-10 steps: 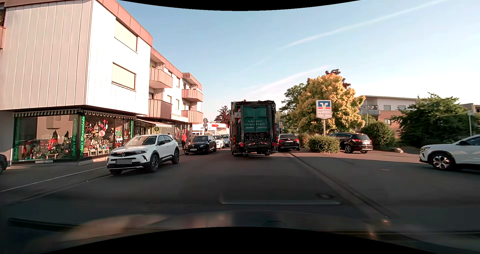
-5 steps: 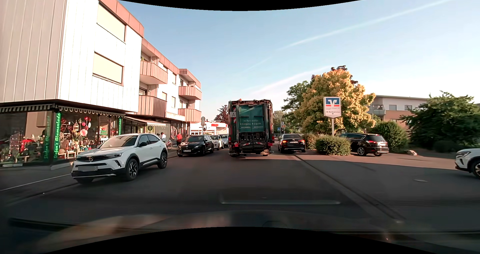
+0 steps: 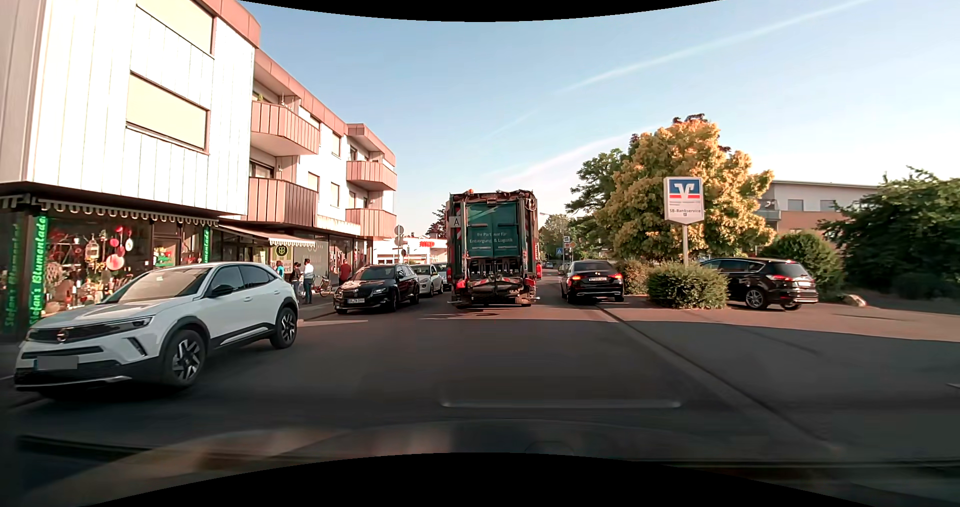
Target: Follow the waypoints while adhering to traffic rules and regulations
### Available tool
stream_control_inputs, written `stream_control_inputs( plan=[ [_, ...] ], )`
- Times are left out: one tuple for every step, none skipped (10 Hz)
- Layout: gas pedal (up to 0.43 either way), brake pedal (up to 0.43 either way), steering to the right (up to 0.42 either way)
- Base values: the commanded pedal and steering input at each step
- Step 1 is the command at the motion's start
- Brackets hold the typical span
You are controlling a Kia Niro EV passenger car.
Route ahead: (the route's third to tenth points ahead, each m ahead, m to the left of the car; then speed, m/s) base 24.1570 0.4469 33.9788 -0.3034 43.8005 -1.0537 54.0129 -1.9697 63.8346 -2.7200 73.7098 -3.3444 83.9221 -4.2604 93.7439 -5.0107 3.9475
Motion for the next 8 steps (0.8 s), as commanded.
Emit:
stream_control_inputs(
  plan=[
    [0.020,0.000,-0.003],
    [0.020,0.000,-0.003],
    [0.000,0.000,-0.002],
    [0.000,0.000,-0.002],
    [0.000,0.000,-0.002],
    [0.000,0.000,-0.001],
    [0.000,0.000,-0.001],
    [0.000,0.000,-0.001]
  ],
)
